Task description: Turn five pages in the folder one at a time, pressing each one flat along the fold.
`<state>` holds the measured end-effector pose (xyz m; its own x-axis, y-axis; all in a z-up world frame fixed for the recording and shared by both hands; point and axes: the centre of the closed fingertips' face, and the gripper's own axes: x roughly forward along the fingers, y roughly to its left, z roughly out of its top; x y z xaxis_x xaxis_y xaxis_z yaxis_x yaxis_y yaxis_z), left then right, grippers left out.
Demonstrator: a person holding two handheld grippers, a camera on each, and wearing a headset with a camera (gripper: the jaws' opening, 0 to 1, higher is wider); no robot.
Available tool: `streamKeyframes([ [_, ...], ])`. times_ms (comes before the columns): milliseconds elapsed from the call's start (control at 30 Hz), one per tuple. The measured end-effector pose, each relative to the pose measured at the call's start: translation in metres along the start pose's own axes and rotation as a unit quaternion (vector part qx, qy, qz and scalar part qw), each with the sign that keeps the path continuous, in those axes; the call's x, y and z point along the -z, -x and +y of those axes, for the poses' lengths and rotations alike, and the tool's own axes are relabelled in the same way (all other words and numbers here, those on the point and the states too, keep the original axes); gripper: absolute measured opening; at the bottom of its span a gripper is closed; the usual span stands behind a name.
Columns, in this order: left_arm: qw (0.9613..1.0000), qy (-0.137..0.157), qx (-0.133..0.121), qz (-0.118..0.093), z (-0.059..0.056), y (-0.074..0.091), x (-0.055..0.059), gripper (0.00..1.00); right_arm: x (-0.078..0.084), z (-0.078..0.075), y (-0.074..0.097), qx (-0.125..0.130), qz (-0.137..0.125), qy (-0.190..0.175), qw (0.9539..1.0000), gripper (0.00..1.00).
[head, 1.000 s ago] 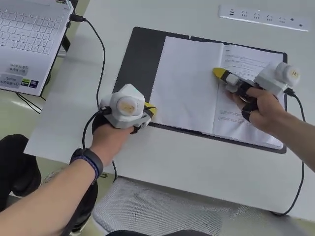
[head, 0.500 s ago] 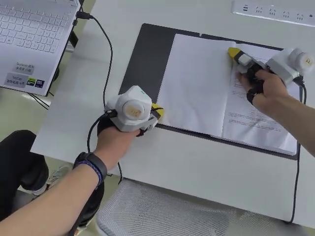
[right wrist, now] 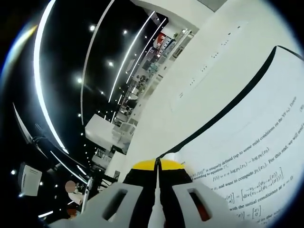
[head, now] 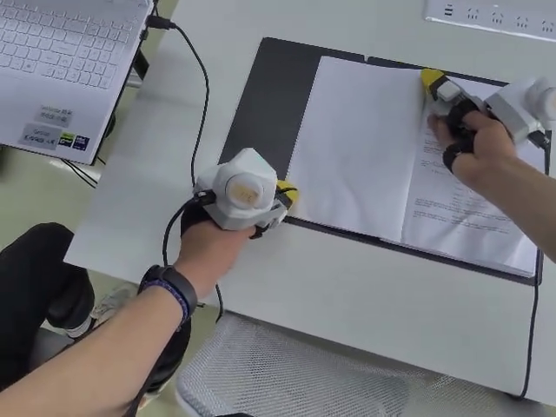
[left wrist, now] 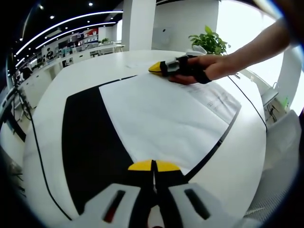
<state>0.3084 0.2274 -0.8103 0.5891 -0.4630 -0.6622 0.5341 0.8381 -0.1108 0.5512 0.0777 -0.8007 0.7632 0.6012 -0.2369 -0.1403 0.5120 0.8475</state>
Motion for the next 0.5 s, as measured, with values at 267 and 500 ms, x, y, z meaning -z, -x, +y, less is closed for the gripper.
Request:
streamKeyframes([
  [267,0.9999,0.014,-0.005,-0.004,0.001,0.000,0.000,0.00,0.032,0.013,0.027,-0.047,0.079,0.047,0.9946,0.00],
  [500,0.9997,0.021,-0.009,-0.009,0.001,0.000,0.001,0.00,0.057,0.025,0.056,-0.063,0.109,0.064,0.9900,0.00],
])
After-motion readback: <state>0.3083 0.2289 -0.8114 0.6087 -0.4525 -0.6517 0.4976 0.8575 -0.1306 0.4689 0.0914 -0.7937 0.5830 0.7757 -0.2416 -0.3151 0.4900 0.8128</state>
